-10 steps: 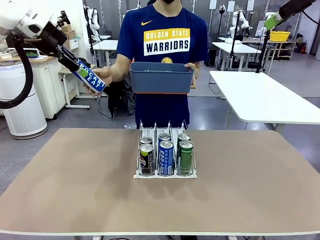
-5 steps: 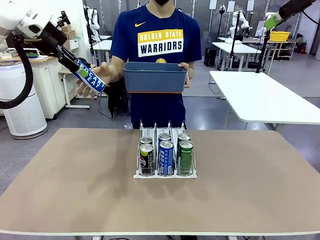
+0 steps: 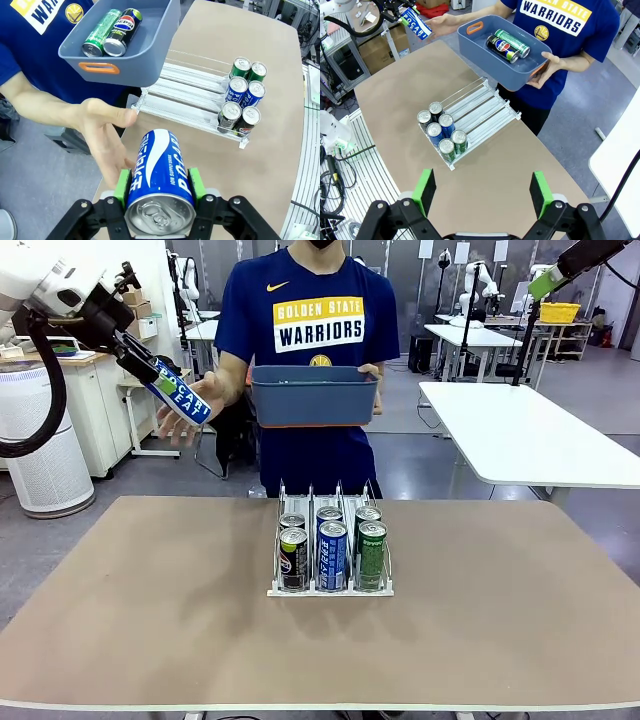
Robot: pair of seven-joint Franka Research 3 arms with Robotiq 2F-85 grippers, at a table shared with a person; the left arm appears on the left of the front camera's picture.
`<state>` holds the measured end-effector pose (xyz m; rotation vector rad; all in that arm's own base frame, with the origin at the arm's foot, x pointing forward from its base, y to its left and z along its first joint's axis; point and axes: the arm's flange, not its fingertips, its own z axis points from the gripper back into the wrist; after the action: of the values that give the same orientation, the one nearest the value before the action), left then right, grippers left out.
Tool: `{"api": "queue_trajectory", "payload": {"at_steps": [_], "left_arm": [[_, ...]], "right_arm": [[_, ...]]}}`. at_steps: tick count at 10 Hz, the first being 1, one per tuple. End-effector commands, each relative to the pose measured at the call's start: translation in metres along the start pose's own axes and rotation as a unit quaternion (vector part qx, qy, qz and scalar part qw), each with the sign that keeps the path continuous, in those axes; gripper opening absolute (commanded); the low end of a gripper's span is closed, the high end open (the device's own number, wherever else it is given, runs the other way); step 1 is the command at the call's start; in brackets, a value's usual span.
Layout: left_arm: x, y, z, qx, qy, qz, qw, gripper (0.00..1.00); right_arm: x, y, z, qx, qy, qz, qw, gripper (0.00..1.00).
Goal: Fill the beverage cans into the dispenser.
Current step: Place the picked Ionic drink in the line of the Automatic Can Dispenser with the same cans.
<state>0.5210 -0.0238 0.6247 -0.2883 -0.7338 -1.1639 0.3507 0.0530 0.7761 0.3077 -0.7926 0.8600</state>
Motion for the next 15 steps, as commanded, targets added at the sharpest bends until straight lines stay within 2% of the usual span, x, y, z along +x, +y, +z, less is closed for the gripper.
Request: {"api": "queue_trajectory", "payload": {"at_steps": [1,3,4,6,8,10,11,14,15], "left_arm": [[0.000,0.000,0.003,0.001,-0.005,-0.004,1.000,0.00],[0.000,0.000,0.003,0.001,-0.005,-0.004,1.000,0.00],[0.000,0.000,0.000,0.000,0.000,0.000,1.000,0.57],[0.014,-0.020,0.006,0.002,0.015,0.030,0.999,0.57],[0.035,-0.046,-0.003,0.044,0.038,0.064,0.996,0.57],[0.043,-0.069,-0.020,0.056,0.082,0.116,0.988,0.57],[0.047,-0.079,-0.032,0.046,0.090,0.122,0.987,0.57],[0.059,-0.098,-0.056,0.015,0.108,0.063,0.992,0.57],[0.049,-0.089,-0.050,0.028,0.106,0.101,0.989,0.57]], "right_arm": [[-0.001,0.001,0.000,0.000,0.000,0.000,1.000,1.00],[-0.001,0.001,0.000,0.000,0.000,0.000,1.000,1.00],[-0.001,0.001,0.000,0.000,0.000,0.000,1.000,1.00],[-0.001,0.001,0.000,0.000,0.000,0.000,1.000,1.00],[-0.001,0.001,0.000,0.000,0.000,0.000,1.000,1.00],[-0.001,0.001,0.000,0.000,0.000,0.000,1.000,1.00],[-0.001,0.001,0.000,0.000,0.000,0.000,1.000,1.00],[-0.001,0.001,0.000,0.000,0.000,0.000,1.000,1.00],[-0.001,0.001,0.000,0.000,0.000,0.000,1.000,1.00]]}}
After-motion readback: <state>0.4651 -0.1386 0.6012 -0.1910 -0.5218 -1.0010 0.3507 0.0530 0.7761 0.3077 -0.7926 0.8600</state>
